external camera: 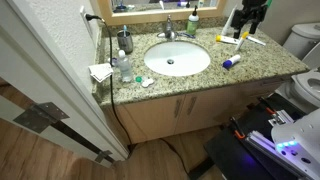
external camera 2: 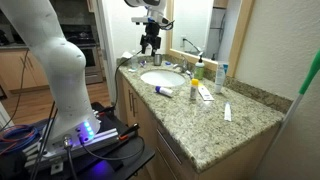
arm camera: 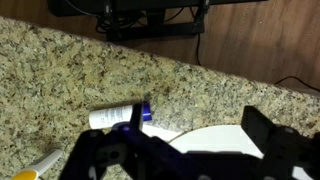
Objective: Lift up the blue and white object
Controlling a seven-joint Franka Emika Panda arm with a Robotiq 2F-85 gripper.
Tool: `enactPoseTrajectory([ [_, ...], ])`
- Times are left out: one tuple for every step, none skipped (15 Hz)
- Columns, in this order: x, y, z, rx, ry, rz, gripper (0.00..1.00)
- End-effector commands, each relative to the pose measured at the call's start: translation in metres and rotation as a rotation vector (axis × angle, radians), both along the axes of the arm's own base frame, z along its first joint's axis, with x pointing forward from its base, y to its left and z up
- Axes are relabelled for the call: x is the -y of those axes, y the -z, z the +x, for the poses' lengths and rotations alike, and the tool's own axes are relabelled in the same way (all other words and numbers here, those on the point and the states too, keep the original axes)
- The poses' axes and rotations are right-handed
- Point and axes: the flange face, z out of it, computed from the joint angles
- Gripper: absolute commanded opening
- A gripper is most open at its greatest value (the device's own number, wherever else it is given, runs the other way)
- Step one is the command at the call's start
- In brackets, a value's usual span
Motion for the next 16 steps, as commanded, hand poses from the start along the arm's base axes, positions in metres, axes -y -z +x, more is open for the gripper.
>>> enactPoseTrajectory([
  [0.000, 0.000, 0.000, -0.001, 0.000, 0.000, 1.00],
  [0.003, 0.011, 0.013, 0.003, 0.069, -0.014, 1.00],
  [0.010, 0.019, 0.022, 0.008, 0.136, -0.010, 1.00],
  [0.024, 0.028, 0.033, 0.015, 0.208, 0.015, 1.00],
  [0.036, 0.035, 0.038, 0.015, 0.255, 0.036, 1.00],
  [0.049, 0.041, 0.042, 0.022, 0.302, 0.062, 1.00],
  [0.058, 0.044, 0.043, 0.036, 0.350, 0.088, 1.00],
  [0.065, 0.045, 0.038, 0.053, 0.399, 0.113, 1.00],
  [0.069, 0.045, 0.032, 0.092, 0.445, 0.132, 1.00],
  [0.072, 0.042, 0.019, 0.140, 0.476, 0.148, 1.00],
  [0.070, 0.047, 0.037, 0.077, 0.408, 0.118, 1.00],
  [0.074, 0.046, 0.035, 0.100, 0.433, 0.129, 1.00],
  [0.075, 0.045, 0.032, 0.111, 0.446, 0.133, 1.00],
  [0.074, 0.043, 0.029, 0.119, 0.453, 0.135, 1.00],
  [0.073, 0.041, 0.027, 0.122, 0.457, 0.135, 1.00],
  [0.069, 0.039, 0.019, 0.238, 0.478, 0.046, 1.00],
])
